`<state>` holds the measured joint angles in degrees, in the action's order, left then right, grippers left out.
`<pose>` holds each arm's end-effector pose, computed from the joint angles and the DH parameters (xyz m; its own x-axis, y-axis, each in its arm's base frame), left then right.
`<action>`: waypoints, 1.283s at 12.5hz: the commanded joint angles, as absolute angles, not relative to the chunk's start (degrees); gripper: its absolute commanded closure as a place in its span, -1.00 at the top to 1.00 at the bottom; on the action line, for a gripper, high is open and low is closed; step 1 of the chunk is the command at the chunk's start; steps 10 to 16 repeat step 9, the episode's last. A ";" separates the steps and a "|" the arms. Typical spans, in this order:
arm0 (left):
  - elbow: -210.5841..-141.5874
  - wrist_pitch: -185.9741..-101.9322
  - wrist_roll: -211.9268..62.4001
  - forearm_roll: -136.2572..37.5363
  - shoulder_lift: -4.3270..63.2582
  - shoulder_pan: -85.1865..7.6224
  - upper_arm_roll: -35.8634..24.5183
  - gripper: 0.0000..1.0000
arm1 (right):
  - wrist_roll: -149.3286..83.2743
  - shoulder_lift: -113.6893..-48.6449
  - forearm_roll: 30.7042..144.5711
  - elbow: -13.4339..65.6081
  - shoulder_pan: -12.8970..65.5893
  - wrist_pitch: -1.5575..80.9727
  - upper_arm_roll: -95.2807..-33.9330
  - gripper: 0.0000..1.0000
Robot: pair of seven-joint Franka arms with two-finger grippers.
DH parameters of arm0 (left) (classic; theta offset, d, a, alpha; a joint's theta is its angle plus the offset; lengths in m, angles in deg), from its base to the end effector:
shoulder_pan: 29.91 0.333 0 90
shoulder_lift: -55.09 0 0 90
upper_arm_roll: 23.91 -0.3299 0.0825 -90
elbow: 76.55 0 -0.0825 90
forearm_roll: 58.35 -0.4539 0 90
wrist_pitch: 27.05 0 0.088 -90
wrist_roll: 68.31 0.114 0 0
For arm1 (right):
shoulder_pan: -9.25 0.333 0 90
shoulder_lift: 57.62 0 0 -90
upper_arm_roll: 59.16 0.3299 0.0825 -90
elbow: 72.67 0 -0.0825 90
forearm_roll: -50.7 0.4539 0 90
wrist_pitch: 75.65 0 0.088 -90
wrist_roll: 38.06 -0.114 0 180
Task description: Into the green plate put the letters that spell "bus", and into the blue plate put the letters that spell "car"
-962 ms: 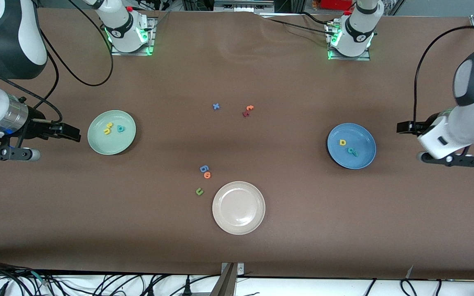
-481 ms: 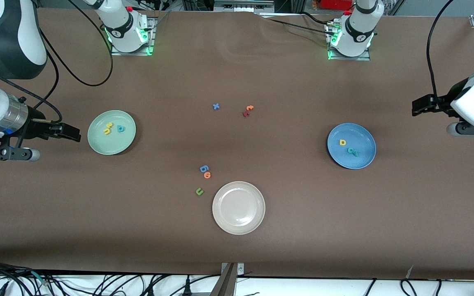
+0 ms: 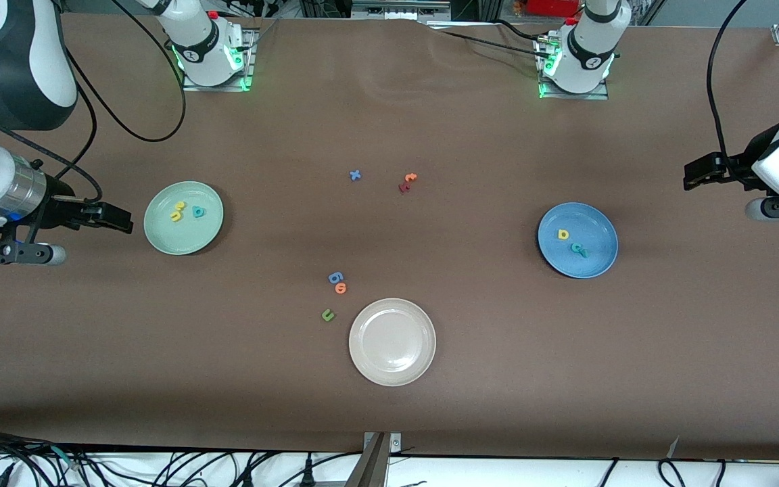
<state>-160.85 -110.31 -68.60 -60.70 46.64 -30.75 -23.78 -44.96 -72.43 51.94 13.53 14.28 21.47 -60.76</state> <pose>0.6554 -0.0059 0.5810 0.9863 -0.0069 -0.1646 -0.0139 -0.9990 -0.0415 0.7039 0.0463 0.5055 0.9956 -0.0629 -0.0690 -0.0634 -0.9980 -0.0059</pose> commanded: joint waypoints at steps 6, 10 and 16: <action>-160.22 -110.81 -67.52 -58.70 46.30 -31.05 -23.91 1.00 | -45.00 -71.77 52.73 13.99 13.99 21.29 -60.56 1.00; -160.22 -110.81 -67.61 -58.70 46.21 -31.23 -23.91 1.00 | -44.91 -71.77 52.64 13.90 13.99 21.29 -60.56 0.99; -160.22 -110.81 -67.61 -58.70 46.21 -31.23 -23.91 1.00 | -44.91 -71.77 52.64 13.90 13.99 21.29 -60.56 0.99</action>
